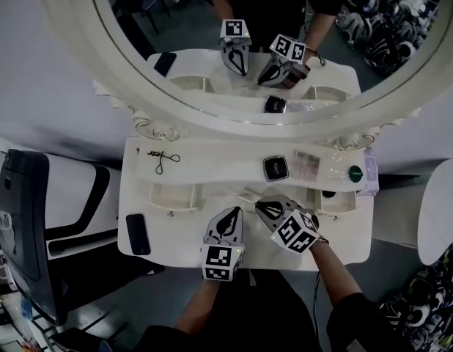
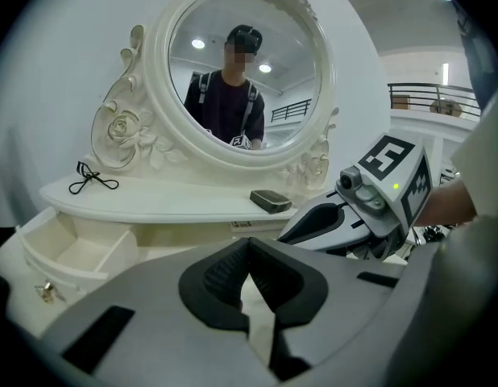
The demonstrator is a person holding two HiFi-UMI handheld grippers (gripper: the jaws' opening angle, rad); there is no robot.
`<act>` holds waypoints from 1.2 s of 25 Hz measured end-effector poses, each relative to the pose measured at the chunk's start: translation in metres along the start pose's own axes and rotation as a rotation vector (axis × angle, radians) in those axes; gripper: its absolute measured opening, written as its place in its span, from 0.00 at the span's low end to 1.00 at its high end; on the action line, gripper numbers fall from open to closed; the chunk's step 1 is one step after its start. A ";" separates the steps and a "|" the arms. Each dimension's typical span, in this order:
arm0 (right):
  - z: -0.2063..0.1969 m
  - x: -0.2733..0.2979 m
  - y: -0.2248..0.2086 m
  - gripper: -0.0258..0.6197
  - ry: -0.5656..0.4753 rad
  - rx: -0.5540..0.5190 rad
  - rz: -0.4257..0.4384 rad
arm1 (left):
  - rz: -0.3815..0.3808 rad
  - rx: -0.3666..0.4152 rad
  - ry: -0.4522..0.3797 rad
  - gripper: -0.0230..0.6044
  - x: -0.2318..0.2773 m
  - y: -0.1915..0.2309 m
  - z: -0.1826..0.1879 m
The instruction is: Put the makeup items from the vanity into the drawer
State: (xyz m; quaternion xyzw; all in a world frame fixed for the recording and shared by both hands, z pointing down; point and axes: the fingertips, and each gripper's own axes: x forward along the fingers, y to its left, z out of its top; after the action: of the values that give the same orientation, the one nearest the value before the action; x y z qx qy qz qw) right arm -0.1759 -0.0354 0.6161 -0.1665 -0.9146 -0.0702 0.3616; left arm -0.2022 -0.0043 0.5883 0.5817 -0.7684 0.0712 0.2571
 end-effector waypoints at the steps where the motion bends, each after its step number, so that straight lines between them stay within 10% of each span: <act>1: 0.002 -0.003 0.001 0.11 -0.014 0.011 -0.006 | -0.002 0.004 -0.003 0.06 -0.001 -0.002 0.002; 30: -0.015 -0.144 -0.011 0.11 -0.189 0.280 -0.361 | -0.290 0.156 -0.059 0.06 -0.002 -0.114 0.046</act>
State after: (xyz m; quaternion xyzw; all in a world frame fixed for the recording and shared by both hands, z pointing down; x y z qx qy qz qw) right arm -0.0718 -0.0865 0.5285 0.0457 -0.9602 0.0095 0.2754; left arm -0.1104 -0.0573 0.5262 0.7066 -0.6757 0.0760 0.1960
